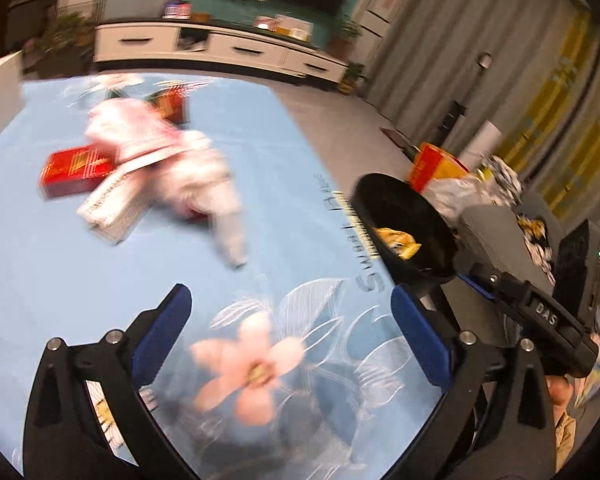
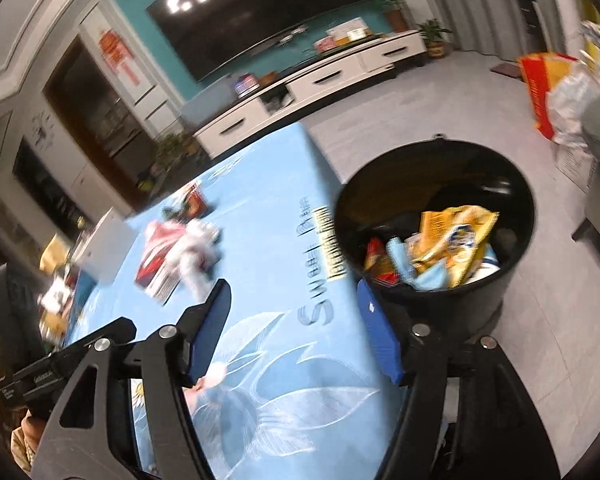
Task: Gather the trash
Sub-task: 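Carry red wrapper and blue mask over the black bin and open both tools, then grasp the white ointment box with the left tool while the right tool grasps the white plastic bag, then carry ointment box and plastic bag to the bin and open both tools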
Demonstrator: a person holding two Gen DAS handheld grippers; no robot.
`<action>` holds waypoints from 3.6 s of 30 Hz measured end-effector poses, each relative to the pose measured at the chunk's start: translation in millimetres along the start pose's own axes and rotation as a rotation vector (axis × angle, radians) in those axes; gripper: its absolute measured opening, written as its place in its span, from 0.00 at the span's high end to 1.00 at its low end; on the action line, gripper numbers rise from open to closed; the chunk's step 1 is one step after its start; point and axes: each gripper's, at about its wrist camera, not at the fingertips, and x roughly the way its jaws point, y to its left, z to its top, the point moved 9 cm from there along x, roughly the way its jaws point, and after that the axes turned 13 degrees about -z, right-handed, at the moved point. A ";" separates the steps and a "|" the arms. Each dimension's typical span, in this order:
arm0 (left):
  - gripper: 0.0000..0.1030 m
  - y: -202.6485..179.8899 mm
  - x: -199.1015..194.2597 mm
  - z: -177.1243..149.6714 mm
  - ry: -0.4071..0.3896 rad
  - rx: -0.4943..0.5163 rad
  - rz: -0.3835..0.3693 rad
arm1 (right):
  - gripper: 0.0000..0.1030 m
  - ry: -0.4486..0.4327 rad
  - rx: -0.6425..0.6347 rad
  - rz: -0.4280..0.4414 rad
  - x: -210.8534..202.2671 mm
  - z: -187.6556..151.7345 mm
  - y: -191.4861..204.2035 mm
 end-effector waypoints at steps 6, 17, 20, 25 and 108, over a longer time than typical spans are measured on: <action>0.03 30.5 -47.0 -8.6 -0.082 -0.062 0.075 | 0.37 0.044 -0.095 0.030 1.9 -17.4 44.8; 0.03 55.5 -103.3 -16.9 -0.200 -0.111 0.112 | 0.37 0.078 -0.217 0.058 1.7 -36.7 109.7; 0.03 59.3 -108.6 -20.3 -0.215 -0.120 0.101 | 0.37 0.089 -0.238 0.057 3.3 -43.7 120.0; 0.03 66.4 -104.5 -28.7 -0.210 -0.140 0.082 | 0.37 0.106 -0.264 0.055 11.0 -53.1 129.0; 0.62 -3.4 -17.2 4.5 0.035 0.087 -0.147 | 0.75 -0.049 -0.029 0.027 1.5 2.3 23.6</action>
